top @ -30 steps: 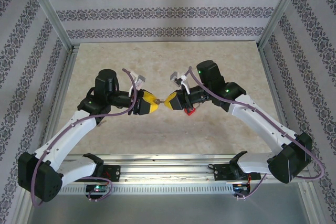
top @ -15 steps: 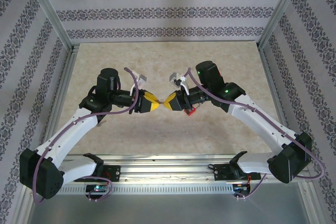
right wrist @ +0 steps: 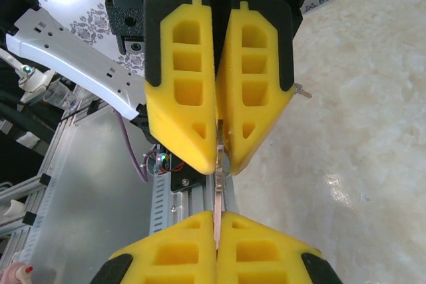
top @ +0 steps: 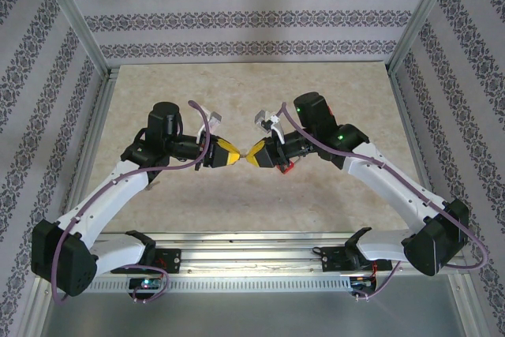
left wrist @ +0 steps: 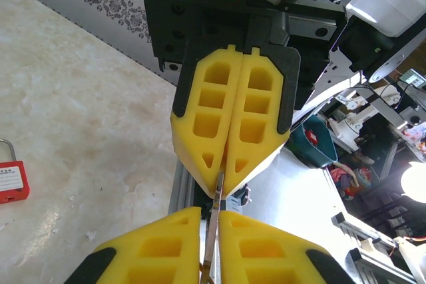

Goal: Unlock with the key

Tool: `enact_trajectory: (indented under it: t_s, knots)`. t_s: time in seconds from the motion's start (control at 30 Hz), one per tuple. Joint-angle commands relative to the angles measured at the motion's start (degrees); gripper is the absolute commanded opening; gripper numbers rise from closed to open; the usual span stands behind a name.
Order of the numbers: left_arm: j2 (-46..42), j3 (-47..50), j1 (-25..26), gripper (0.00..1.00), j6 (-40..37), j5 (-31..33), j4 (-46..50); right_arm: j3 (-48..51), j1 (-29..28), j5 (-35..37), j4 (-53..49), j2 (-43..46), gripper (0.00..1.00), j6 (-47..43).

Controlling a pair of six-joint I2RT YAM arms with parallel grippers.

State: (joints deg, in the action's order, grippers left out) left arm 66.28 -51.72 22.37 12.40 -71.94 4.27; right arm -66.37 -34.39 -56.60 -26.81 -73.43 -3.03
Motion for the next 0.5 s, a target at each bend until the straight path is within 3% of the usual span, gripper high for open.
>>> enact_trajectory:
  t_s: [0.0, 0.13, 0.33, 0.37, 0.47]
  knots:
    - [0.25, -1.04, -0.05, 0.10, 0.25, -2.33, -2.07, -0.53, -0.78, -0.27, 0.92, -0.11, 0.00, -1.38]
    - [0.47, -0.77, 0.22, 0.02, 0.26, -3.02, -2.43, -0.38, -0.93, -0.05, 1.19, -0.11, 0.00, -1.42]
    - [-1.34, -0.06, 0.26, 0.00, -0.18, -0.77, -2.79, -0.30, -0.54, 1.65, 2.34, -0.05, 0.01, -0.29]
    - [-1.66, 0.01, 0.21, 0.00, -0.35, 0.05, -2.73, -0.35, -0.41, 1.99, 2.57, -0.05, 0.08, 0.00]
    - [-3.65, 0.49, 0.16, 0.00, -1.60, 4.67, -2.06, -1.08, 0.09, 5.58, 4.35, 0.37, 0.48, 3.75]
